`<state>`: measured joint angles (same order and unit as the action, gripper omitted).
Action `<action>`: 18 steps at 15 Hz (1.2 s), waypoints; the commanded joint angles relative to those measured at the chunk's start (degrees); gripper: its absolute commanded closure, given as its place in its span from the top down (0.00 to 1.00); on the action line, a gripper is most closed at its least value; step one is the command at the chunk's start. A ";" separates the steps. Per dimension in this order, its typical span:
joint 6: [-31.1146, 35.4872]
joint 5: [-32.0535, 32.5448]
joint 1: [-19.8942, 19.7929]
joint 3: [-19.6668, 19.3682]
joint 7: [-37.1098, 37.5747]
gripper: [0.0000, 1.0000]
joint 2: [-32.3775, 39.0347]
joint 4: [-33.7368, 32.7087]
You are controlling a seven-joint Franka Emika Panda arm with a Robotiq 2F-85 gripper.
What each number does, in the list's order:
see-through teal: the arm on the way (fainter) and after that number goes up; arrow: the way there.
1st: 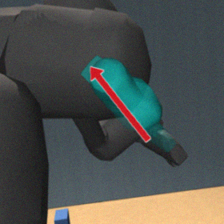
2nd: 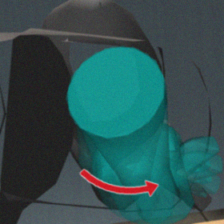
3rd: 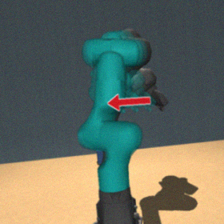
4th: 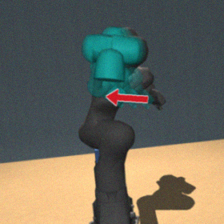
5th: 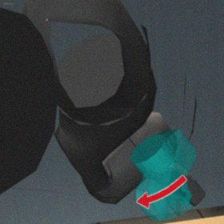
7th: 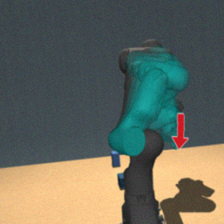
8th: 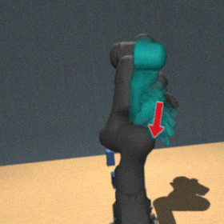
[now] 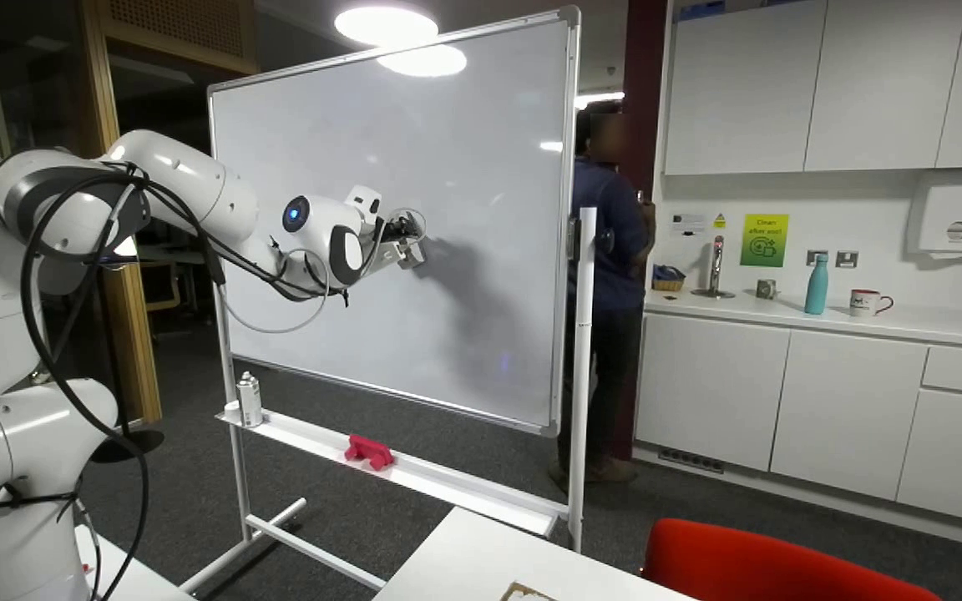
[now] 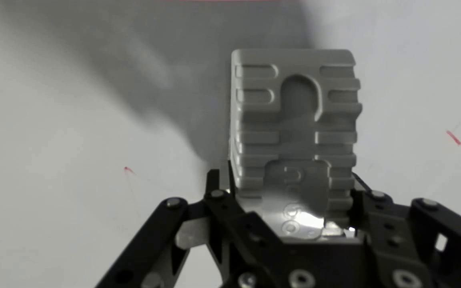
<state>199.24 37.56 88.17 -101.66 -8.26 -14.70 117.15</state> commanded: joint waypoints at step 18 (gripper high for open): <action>0.00 0.05 -1.72 1.81 -0.13 0.35 0.34 -0.05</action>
<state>199.24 37.52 87.71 -101.58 -8.22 -14.69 117.17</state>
